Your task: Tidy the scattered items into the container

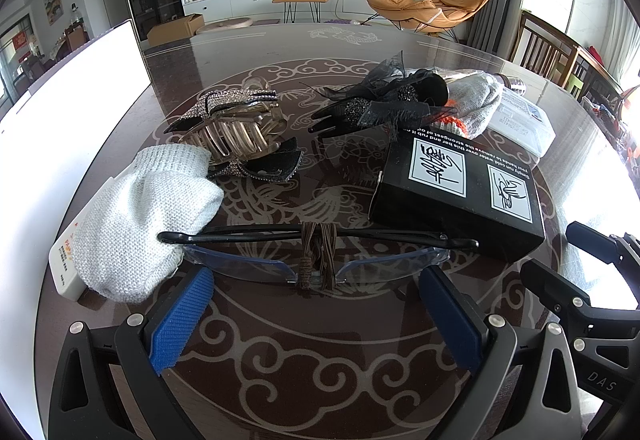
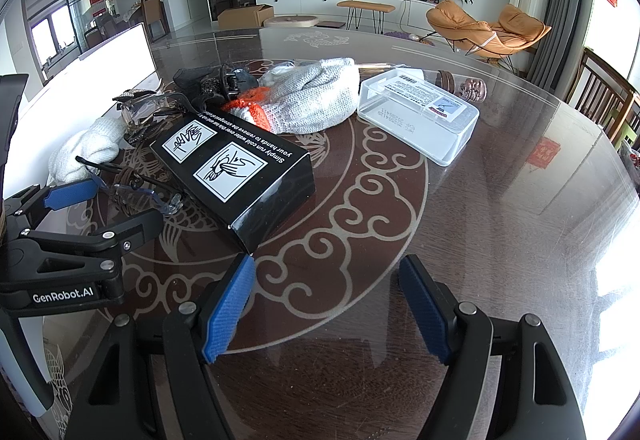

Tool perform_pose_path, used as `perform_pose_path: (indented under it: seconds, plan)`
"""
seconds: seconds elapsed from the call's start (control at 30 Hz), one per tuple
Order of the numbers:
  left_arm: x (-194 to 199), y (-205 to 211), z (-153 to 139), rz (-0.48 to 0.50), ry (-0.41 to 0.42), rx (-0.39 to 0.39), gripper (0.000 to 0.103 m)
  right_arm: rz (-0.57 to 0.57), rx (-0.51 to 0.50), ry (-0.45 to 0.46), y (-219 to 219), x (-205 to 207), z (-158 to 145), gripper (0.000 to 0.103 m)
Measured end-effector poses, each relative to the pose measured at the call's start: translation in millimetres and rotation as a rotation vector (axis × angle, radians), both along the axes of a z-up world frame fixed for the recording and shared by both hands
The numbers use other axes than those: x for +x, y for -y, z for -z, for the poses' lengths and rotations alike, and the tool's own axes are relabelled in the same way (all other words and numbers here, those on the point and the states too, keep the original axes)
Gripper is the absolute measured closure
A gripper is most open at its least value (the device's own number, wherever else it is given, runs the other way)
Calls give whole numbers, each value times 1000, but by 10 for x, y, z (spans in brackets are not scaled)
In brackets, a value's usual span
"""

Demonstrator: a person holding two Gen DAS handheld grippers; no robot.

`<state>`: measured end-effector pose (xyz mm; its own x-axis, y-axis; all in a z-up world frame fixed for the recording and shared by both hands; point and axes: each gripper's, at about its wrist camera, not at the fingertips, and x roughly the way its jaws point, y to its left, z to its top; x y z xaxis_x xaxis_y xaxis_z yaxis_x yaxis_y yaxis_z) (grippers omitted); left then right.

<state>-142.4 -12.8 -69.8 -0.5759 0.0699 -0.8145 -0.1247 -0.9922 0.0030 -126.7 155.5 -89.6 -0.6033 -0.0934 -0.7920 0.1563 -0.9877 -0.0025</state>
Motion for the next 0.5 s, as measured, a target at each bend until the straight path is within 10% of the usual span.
perform_pose_path:
  seconds: [0.5]
  plan:
    - [0, -1, 0, -58, 0, 0, 0, 0, 0, 0, 0, 2, -1, 27]
